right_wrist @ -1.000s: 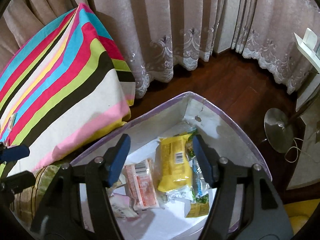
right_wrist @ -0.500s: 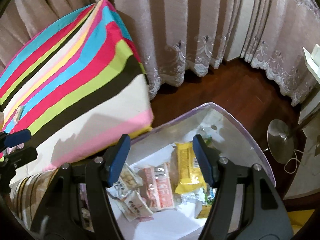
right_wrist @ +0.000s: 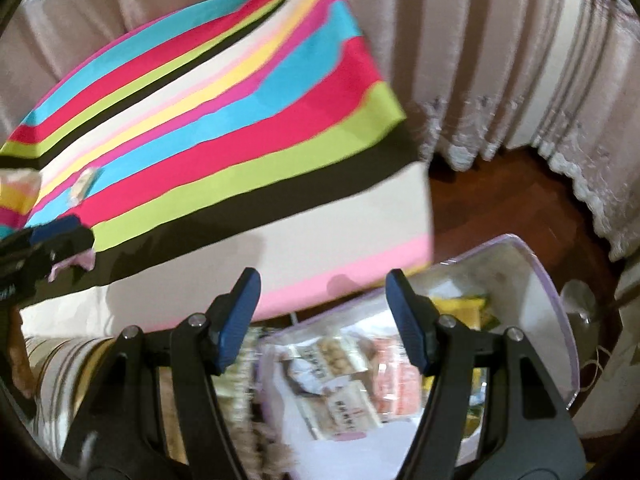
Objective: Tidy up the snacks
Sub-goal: 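Move both open tools back over the remaining snacks on the cloth, then grasp the blue pea packet with left tool while right tool grasps pink wrapped candy, then carry both snacks over the white box, then open both tools to drop the snacks into the box, then move both open tools back toward the two cookie packets on the cloth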
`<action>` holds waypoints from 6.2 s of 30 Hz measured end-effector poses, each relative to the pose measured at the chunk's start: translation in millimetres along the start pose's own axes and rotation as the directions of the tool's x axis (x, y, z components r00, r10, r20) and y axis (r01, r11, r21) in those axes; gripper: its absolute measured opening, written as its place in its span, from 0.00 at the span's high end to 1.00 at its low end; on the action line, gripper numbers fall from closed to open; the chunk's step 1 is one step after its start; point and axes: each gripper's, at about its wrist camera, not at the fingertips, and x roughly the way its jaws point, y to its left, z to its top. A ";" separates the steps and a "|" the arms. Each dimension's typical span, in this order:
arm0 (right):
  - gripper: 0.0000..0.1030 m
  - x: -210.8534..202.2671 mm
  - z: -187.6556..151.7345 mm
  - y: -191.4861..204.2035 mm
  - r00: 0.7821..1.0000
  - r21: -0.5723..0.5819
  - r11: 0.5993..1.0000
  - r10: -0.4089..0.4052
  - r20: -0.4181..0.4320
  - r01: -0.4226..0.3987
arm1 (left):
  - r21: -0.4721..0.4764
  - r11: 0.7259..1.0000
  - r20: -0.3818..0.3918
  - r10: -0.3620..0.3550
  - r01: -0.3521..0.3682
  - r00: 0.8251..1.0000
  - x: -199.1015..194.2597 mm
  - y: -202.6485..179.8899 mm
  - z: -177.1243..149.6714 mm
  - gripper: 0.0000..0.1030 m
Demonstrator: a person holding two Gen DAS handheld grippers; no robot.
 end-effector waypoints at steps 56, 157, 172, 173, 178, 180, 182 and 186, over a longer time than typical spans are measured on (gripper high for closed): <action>0.29 48.7 -1.3 281.8 0.963 -0.682 0.682 0.227 -0.145 -0.263 | -0.388 0.896 -0.078 0.202 -0.217 0.976 -42.5 224.7 -72.0 0.32; 0.74 16.0 -68.5 -136.1 0.987 0.108 0.991 -0.057 -0.150 0.074 | 0.502 0.811 -0.405 -0.087 0.301 0.910 57.5 -197.7 -41.2 0.38; 0.44 1.3 -34.9 -95.6 0.993 0.084 0.995 -0.047 -0.108 0.056 | 0.407 0.905 -0.248 -0.017 0.120 0.969 40.1 -139.6 -17.6 0.38; 0.44 0.9 -31.7 -91.3 0.994 0.084 0.995 -0.043 -0.101 0.052 | 0.396 0.912 -0.232 -0.010 0.103 0.973 38.2 -133.5 -15.7 0.38; 0.39 -1.6 -15.5 -62.8 0.997 0.072 0.997 -0.007 -0.070 0.012 | 0.312 0.950 -0.145 0.033 0.014 0.989 22.1 -91.3 -9.5 0.38; 0.39 -1.2 -8.9 -47.0 0.998 0.057 0.998 0.017 -0.064 -0.013 | 0.268 0.963 -0.121 0.059 -0.025 0.991 16.3 -72.3 -8.7 0.38; 0.38 -1.1 -5.1 -32.8 0.997 0.042 0.998 0.042 -0.061 -0.040 | 0.217 0.974 -0.100 0.095 -0.071 0.990 10.4 -50.9 -9.0 0.38; 0.36 -0.8 2.0 -3.9 0.996 0.002 0.997 0.081 -0.049 -0.081 | 0.096 0.987 -0.087 0.141 -0.132 0.986 -1.3 -9.3 -12.1 0.38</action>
